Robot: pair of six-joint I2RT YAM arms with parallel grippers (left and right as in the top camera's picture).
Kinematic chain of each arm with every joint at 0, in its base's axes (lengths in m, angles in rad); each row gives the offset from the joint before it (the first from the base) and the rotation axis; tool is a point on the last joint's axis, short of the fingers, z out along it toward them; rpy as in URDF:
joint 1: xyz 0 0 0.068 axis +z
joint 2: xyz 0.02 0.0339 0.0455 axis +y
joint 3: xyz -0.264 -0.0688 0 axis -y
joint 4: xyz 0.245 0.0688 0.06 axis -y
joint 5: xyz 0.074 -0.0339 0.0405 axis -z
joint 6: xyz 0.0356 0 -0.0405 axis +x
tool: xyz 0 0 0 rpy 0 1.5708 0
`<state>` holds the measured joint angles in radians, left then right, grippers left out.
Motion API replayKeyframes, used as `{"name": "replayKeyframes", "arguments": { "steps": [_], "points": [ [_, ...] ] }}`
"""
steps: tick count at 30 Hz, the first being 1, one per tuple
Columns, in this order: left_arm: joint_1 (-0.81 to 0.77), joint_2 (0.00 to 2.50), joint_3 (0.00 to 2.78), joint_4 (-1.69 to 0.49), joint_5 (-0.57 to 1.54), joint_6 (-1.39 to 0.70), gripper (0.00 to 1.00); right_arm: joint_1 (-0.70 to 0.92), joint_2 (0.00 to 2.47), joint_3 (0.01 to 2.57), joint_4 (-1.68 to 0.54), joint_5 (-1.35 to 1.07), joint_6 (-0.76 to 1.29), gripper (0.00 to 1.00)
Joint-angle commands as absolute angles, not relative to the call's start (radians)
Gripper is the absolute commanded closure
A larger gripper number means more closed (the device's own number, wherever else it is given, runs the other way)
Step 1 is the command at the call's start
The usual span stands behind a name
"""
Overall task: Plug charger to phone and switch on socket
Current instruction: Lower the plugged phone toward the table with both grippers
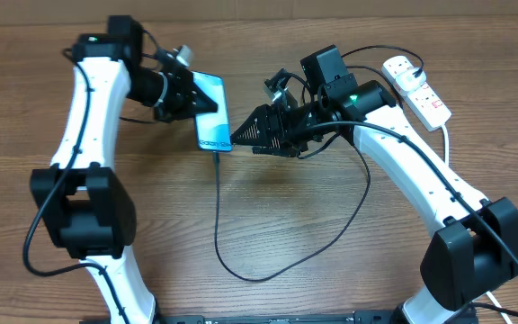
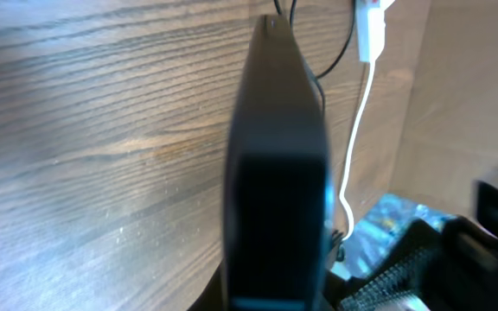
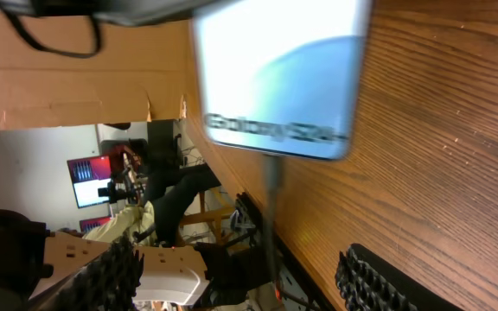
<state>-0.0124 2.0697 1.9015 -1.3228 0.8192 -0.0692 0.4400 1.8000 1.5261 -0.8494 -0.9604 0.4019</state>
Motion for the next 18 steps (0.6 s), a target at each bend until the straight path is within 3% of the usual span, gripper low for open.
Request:
{"name": "replayKeyframes", "arguments": {
  "steps": [1,10,18],
  "points": [
    [-0.054,2.122,1.881,-1.266,0.828,-0.075,0.96,0.436,1.795,1.544,-0.856,-0.950,0.384,0.27],
    [-0.099,2.263,1.881,-1.160,0.830,-0.075,0.96,0.436,1.795,1.544,-0.889,-0.934,0.340,0.27],
    [-0.120,2.333,1.881,-1.106,0.812,-0.048,0.95,0.436,1.795,1.544,-0.924,-0.744,0.371,0.26]
  ]
}}
